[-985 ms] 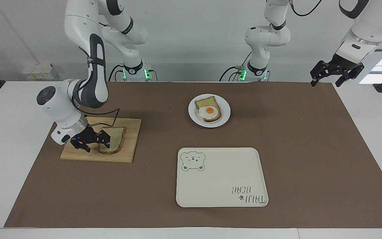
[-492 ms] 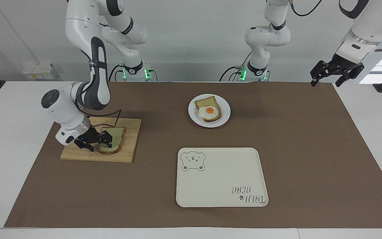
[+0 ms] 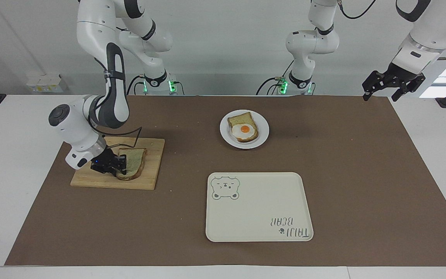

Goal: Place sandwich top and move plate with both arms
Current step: 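Reach the right gripper over the bread slice and grasp it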

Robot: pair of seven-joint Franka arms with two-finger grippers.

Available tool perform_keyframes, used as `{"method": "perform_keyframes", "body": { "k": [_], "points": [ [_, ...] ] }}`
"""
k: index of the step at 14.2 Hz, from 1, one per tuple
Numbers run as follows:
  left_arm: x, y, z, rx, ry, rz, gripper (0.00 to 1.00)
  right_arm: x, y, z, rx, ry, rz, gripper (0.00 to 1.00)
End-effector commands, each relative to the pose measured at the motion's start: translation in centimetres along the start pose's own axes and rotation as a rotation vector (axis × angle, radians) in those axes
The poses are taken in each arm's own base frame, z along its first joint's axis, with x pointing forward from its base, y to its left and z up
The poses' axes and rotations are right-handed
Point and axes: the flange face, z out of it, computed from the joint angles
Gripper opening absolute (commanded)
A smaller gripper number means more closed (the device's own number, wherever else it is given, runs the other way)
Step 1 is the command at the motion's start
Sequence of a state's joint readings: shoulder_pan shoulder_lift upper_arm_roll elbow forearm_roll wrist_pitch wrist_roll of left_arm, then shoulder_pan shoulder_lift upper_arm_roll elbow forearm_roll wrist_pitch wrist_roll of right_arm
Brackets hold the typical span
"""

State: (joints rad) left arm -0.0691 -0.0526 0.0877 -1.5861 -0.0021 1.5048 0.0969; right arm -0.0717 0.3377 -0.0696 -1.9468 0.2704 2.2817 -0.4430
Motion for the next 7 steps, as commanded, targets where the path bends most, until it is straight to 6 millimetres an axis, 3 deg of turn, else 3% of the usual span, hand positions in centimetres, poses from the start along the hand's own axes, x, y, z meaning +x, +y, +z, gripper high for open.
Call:
{"method": "perform_keyframes", "body": {
  "k": [1,7],
  "points": [
    [-0.69,-0.12,-0.45,0.007,-0.004,-0.011,1.0,-0.52,0.22,0.62,0.018,0.011,0.003,0.0],
    [-0.69,-0.12,-0.45,0.007,-0.004,-0.011,1.0,-0.15,0.49,0.34,0.02,0.009,0.007,0.0]
  ]
}}
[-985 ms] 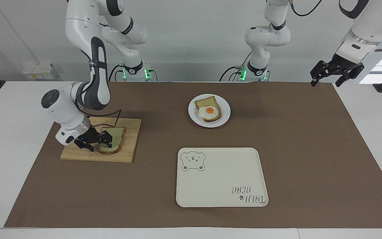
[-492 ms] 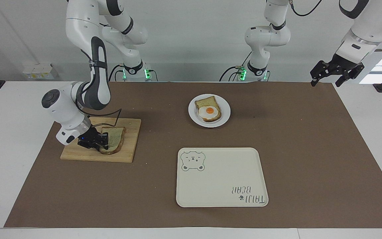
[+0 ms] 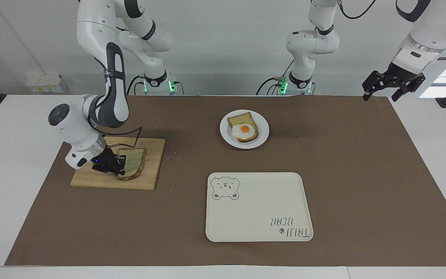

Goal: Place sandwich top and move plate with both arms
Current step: 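Carry the bread slice with the right gripper over the egg toast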

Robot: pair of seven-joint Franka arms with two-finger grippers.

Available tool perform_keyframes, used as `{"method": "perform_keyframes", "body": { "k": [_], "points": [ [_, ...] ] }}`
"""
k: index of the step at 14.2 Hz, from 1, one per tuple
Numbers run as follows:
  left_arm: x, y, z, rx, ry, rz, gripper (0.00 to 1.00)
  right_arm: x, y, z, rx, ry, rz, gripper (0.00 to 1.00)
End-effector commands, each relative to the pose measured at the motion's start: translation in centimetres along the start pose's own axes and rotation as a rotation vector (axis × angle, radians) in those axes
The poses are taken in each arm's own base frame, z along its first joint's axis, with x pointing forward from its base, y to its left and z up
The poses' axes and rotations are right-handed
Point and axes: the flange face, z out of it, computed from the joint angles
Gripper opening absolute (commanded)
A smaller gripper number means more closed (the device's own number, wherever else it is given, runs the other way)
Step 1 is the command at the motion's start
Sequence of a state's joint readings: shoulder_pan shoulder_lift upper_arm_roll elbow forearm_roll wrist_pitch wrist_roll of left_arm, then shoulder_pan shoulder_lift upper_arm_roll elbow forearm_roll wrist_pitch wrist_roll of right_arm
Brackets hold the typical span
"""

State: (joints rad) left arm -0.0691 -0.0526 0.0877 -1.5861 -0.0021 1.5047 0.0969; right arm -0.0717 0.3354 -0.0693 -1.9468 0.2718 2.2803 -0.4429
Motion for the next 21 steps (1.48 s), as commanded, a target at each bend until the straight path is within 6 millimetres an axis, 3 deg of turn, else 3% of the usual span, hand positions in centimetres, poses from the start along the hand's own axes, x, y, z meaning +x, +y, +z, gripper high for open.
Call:
{"method": "perform_keyframes", "body": {
  "k": [1,5,12,14,21],
  "points": [
    [-0.7,-0.1,-0.4,0.007,-0.004,-0.011,1.0,0.0,0.5,0.1,0.018,0.012,0.005,0.0],
    [-0.7,-0.1,-0.4,0.007,-0.004,-0.011,1.0,1.5,-0.9,-3.7,0.059,-0.023,-0.013,0.0],
    [-0.7,-0.1,-0.4,0.007,-0.004,-0.011,1.0,1.1,-5.1,-10.2,0.109,-0.082,0.048,0.0],
    [-0.7,-0.1,-0.4,0.007,-0.004,-0.011,1.0,1.2,-8.0,-11.2,0.12,-0.11,0.053,0.0],
    [-0.7,-0.1,-0.4,0.007,-0.004,-0.011,1.0,0.5,-20.6,-9.6,0.208,-0.251,0.101,0.0]
  ]
}}
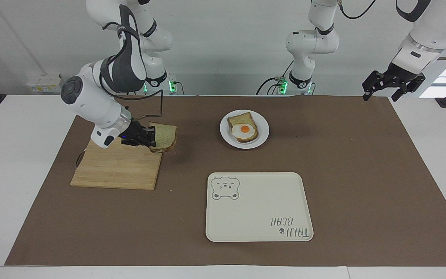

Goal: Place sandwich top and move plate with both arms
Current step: 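Carry the bread slice with the right gripper over the egg toast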

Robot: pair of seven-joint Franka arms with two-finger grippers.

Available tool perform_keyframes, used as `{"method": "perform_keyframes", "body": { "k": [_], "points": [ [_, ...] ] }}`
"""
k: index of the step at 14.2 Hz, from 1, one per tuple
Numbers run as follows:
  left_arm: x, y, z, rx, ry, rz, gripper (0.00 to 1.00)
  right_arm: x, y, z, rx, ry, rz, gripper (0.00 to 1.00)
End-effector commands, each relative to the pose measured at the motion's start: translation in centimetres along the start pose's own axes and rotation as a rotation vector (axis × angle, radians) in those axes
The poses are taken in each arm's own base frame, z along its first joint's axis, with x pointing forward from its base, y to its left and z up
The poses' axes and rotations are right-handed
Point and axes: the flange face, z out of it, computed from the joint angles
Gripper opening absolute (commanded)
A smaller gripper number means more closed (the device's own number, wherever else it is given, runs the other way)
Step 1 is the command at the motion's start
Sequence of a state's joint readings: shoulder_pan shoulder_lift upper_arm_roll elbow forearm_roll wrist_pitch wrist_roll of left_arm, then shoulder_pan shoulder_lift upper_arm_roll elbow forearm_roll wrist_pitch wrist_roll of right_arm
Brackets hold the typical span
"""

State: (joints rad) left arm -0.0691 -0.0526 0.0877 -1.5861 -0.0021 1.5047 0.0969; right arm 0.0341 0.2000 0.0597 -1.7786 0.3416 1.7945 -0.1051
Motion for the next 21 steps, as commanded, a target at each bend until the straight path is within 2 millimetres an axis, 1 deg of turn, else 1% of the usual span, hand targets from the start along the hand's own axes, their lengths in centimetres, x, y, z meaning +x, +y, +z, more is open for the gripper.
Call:
{"method": "perform_keyframes", "body": {
  "k": [1,2,3,4,5,6,7,9,11,13,15,18,19,20,21],
  "points": [
    [-0.7,-0.1,-0.4,0.007,-0.004,-0.011,1.0,-0.7,-4.0,1.0,0.06,-0.042,0.052,0.0],
    [-0.7,-0.1,-0.4,0.007,-0.004,-0.011,1.0,-0.8,-5.7,1.9,0.067,-0.055,0.046,0.0],
    [-0.7,-0.1,-0.4,0.007,-0.004,-0.011,1.0,-0.7,-6.5,2.5,0.063,-0.059,0.056,0.0],
    [-0.7,-0.1,-0.4,0.007,-0.004,-0.011,1.0,-0.7,-7.8,3.3,0.065,-0.069,0.056,0.0],
    [-0.7,-0.1,-0.4,0.007,-0.004,-0.011,1.0,-0.9,-9.9,4.6,0.081,-0.088,0.038,0.0],
    [-0.7,-0.1,-0.4,0.007,-0.004,-0.011,1.0,-1.0,-11.4,5.5,0.091,-0.091,0.04,0.0],
    [-0.7,-0.1,-0.4,0.007,-0.004,-0.011,1.0,-1.1,-12.9,6.0,0.094,-0.073,0.059,0.0],
    [-0.7,-0.1,-0.4,0.007,-0.004,-0.011,1.0,-1.4,-15.1,6.6,0.132,-0.07,0.093,0.0],
    [-0.7,-0.1,-0.4,0.007,-0.004,-0.011,1.0,-2.2,-18.5,8.3,0.141,-0.082,0.05,0.0],
    [-0.7,-0.1,-0.4,0.007,-0.004,-0.011,1.0,-2.4,-20.4,9.7,0.136,-0.057,0.024,0.0],
    [-0.7,-0.1,-0.4,0.007,-0.006,-0.011,1.0,-2.8,-22.9,11.8,0.127,-0.04,-0.014,0.0],
    [-0.7,-0.1,-0.4,0.007,-0.004,-0.011,1.0,-2.9,-25.1,15.5,0.104,-0.025,-0.054,0.0],
    [-0.7,-0.1,-0.4,0.007,-0.004,-0.011,1.0,-2.8,-25.4,16.4,0.101,-0.021,-0.057,0.0],
    [-0.7,-0.1,-0.4,0.007,-0.004,-0.011,1.0,-2.6,-25.3,17.4,0.096,-0.021,-0.055,0.0],
    [-0.7,-0.1,-0.4,0.007,-0.004,-0.011,1.0,-2.7,-25.9,18.4,0.092,-0.022,-0.056,0.0]
  ]
}}
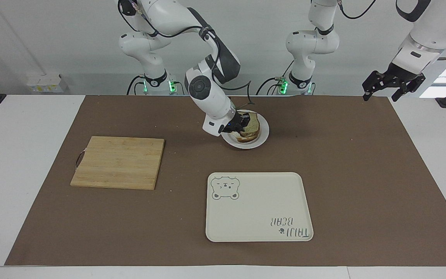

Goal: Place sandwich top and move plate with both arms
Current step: 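Carry the bread slice with the right gripper over the egg toast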

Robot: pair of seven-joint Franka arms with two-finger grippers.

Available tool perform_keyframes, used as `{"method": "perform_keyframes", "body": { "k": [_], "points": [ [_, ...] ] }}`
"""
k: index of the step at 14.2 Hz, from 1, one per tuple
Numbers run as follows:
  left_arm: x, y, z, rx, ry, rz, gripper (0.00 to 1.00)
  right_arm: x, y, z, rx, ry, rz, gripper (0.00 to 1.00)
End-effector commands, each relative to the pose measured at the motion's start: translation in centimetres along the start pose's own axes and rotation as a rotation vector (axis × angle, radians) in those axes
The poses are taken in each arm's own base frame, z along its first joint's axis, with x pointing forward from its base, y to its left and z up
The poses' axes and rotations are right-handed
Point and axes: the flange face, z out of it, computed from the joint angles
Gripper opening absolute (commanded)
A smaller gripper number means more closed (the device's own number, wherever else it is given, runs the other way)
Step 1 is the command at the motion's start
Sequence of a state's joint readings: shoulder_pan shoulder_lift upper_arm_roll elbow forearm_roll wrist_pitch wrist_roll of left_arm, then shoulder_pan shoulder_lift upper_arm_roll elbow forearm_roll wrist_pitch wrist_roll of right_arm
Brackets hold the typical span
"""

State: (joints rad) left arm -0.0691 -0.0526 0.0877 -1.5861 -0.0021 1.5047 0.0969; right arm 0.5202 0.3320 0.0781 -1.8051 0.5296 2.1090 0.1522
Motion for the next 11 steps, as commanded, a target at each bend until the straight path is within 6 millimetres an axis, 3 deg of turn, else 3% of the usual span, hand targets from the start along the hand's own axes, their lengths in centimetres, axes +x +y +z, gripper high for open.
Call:
{"method": "perform_keyframes", "body": {
  "k": [1,10,11],
  "points": [
    [-0.7,-0.1,-0.4,0.007,-0.004,-0.011,1.0,0.0,-0.3,1.8,0.002,0.006,0.011,0.0],
    [-0.7,-0.1,-0.4,0.007,-0.004,-0.011,1.0,-0.8,2.1,3.5,-0.022,-0.002,0.053,0.0],
    [-0.7,-0.1,-0.4,0.007,-0.004,-0.011,1.0,-0.6,2.5,3.4,-0.024,0.0,0.056,0.34]
  ]
}}
